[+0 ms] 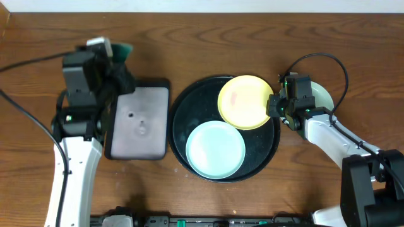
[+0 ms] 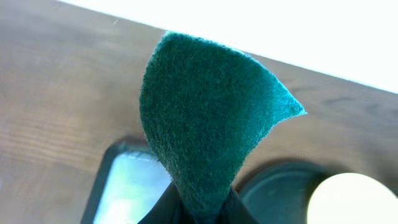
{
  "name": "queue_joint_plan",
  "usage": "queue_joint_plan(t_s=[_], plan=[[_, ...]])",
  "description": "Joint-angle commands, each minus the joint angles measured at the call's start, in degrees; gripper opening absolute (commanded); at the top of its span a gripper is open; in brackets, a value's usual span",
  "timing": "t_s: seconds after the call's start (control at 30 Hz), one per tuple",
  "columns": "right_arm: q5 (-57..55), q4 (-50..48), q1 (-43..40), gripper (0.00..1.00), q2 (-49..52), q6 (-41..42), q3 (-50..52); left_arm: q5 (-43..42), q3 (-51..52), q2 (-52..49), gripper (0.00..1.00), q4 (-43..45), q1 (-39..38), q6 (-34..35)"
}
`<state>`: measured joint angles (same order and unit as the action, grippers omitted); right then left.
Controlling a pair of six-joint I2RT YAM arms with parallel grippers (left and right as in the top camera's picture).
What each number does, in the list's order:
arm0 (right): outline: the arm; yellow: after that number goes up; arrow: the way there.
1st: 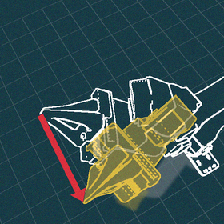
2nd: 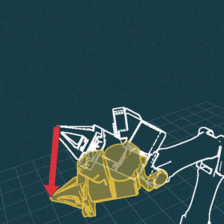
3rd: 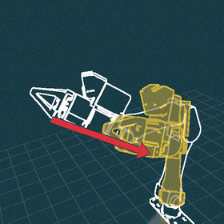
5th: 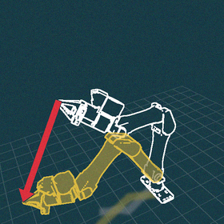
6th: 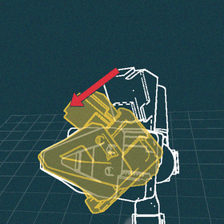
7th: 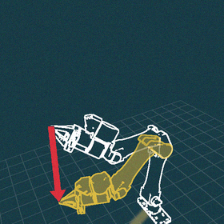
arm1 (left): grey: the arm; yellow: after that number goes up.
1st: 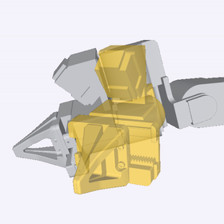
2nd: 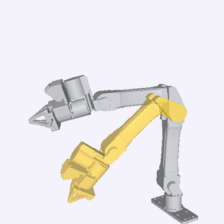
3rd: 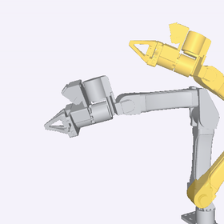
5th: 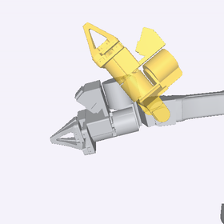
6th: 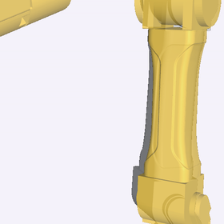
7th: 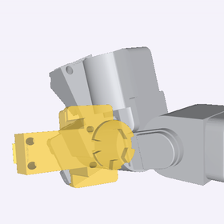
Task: Clean dirty plates on tray and stack at the side
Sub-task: 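Carry the sponge right over the yellow plate on the tray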
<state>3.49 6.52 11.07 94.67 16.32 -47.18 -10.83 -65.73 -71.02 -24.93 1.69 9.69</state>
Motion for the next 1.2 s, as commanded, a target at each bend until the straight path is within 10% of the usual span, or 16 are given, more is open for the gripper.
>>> queue_joint_plan(t_s=[0.0, 0.53, 1.17], plan=[[1.5, -0.1, 1.1, 0.01, 0.6, 0.3, 0.1, -0.7, -5.0, -4.5, 0.07, -2.4, -3.9, 0.7], [1.3, -0.5, 5.2, 0.01, 0.6, 0.3, 0.1, -0.7, -9.9, -23.5, 0.08, -3.9, -24.8, 3.5], [-0.9, 6.0, 4.0, 0.01, -6.8, -1.4, -1.0, -0.5, -9.6, -25.2, 0.07, 0.4, -29.0, 8.7]])
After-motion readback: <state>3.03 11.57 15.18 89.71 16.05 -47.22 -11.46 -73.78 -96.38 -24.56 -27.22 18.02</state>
